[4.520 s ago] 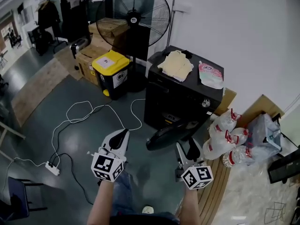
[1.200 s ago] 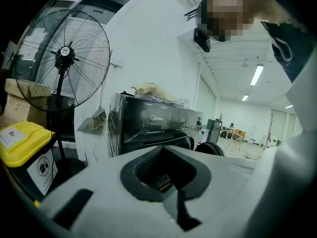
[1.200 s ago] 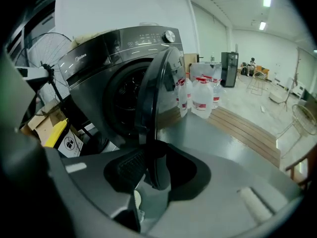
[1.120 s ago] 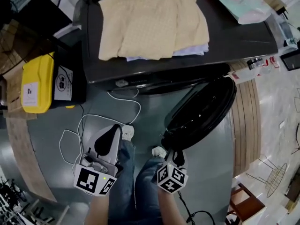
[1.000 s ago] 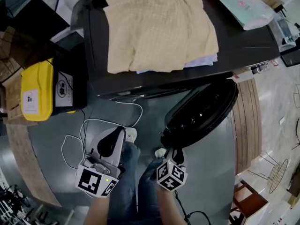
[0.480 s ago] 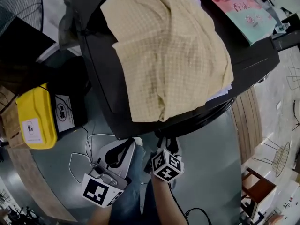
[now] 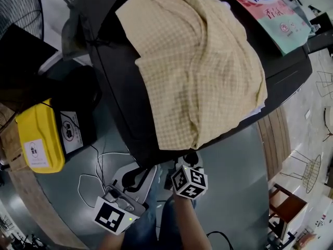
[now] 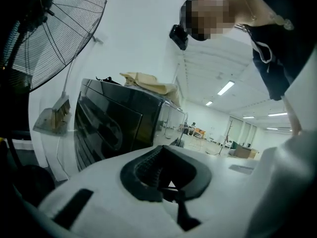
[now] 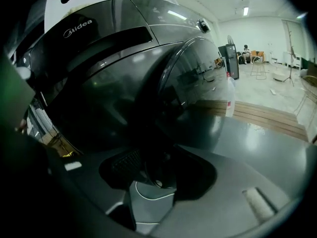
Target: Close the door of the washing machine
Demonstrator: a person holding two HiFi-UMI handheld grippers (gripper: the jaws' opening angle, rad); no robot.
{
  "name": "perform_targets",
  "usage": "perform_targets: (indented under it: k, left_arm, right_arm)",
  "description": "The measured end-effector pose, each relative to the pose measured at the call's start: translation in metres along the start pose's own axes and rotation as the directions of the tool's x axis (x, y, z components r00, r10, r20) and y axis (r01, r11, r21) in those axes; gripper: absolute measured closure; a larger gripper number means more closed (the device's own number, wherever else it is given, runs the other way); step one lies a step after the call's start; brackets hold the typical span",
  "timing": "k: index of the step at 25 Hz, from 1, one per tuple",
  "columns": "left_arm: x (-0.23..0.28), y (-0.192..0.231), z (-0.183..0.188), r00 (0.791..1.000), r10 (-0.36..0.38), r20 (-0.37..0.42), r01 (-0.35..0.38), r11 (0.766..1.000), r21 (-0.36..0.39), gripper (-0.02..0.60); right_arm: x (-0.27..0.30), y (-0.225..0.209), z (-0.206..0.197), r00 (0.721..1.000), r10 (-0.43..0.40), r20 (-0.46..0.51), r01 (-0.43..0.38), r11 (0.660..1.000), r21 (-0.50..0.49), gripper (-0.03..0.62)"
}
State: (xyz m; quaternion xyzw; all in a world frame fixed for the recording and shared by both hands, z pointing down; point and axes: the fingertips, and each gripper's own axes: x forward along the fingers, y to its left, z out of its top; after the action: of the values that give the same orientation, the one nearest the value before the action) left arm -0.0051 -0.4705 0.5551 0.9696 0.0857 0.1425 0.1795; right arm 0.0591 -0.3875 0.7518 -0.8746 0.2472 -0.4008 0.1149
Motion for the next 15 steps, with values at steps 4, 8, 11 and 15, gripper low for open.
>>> perform_targets:
  k: [4, 8, 11, 15]
  left_arm:
    - [-0.002, -0.002, 0.0, 1.0, -0.006, 0.005, 0.006, 1.0, 0.005, 0.581]
    - [-0.007, -0.005, -0.004, 1.0, 0.0, -0.002, 0.0, 1.0, 0.021, 0.581]
    - [-0.009, -0.01, -0.002, 1.0, 0.016, 0.004, -0.017, 0.999, 0.035, 0.581]
    - [-0.009, -0.03, 0.008, 0.999, 0.049, 0.018, -0.05, 0.998, 0.05, 0.581]
  right_arm:
    - [0.0, 0.0, -0.001, 1.0, 0.018, 0.019, -0.018, 1.0, 0.005, 0.388]
    - [-0.001, 0.001, -0.001, 0.999, 0.049, 0.019, -0.049, 0.999, -0.012, 0.385]
    - [-0.003, 0.001, -0.002, 0.995, 0.1, -0.004, -0.1, 0.994, -0.053, 0.387]
    - [-0.017, -0.005, 0.0, 0.983, 0.173, -0.053, -0.177, 0.981, -0.081, 0.404]
